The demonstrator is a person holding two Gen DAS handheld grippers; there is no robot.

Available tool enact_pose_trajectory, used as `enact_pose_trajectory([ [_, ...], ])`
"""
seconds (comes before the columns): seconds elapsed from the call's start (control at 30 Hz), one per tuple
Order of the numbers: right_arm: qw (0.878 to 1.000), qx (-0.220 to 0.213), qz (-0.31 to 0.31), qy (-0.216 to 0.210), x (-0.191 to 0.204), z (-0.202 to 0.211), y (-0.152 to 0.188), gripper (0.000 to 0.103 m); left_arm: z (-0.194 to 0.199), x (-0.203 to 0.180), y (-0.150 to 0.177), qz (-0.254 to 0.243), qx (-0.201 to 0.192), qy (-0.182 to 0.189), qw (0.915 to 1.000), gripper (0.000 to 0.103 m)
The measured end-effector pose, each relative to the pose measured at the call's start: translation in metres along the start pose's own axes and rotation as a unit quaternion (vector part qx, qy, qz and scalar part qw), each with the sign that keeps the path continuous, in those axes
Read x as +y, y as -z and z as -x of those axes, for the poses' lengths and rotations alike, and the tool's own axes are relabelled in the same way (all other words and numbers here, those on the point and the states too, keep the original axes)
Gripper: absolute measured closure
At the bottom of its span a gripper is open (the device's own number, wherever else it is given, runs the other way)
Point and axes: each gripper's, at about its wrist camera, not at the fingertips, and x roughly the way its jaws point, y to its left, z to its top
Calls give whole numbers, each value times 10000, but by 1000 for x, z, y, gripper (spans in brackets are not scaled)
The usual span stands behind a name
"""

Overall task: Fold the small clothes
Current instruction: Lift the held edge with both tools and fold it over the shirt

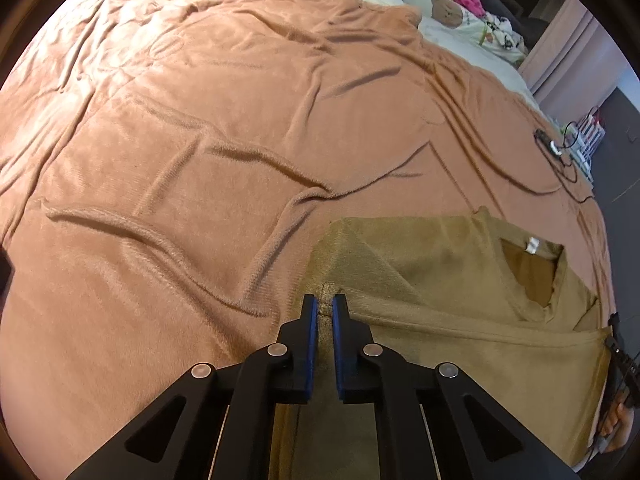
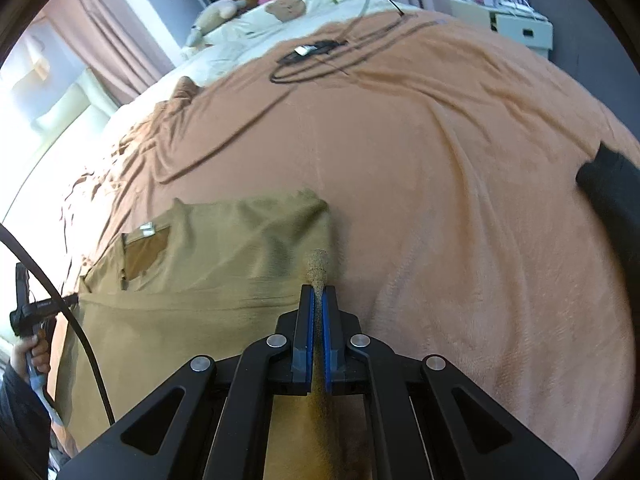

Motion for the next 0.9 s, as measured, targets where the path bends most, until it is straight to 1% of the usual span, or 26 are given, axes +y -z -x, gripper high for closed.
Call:
enact_pose_trajectory([
  [0.1, 9998, -162, -54, -71, 0, 14, 1, 103, 21, -2, 1, 21, -148, 39, 9999, 95],
  [0.23, 9994, -274, -158, -119, -1, 30, 2, 103, 49, -5, -1, 10, -359, 97, 9993, 95],
  [0.37, 9987, -439, -143, -204, 7, 50, 5, 103, 72, -8, -3, 12, -528, 105, 9985, 96],
  [0.57, 9984, -551, -8, -158, 14, 69, 5, 103, 102, -12, -6, 44, -807, 171, 9966, 96],
  [0.73, 9974, -700, 166, -74, 25, 83, -5, 103, 119, -11, -16, 98, -1011, 207, 9946, 96],
  [0.9, 9965, -799, 232, -31, 33, 81, -18, 103, 121, -14, -33, 133, -1086, 169, 9939, 96],
])
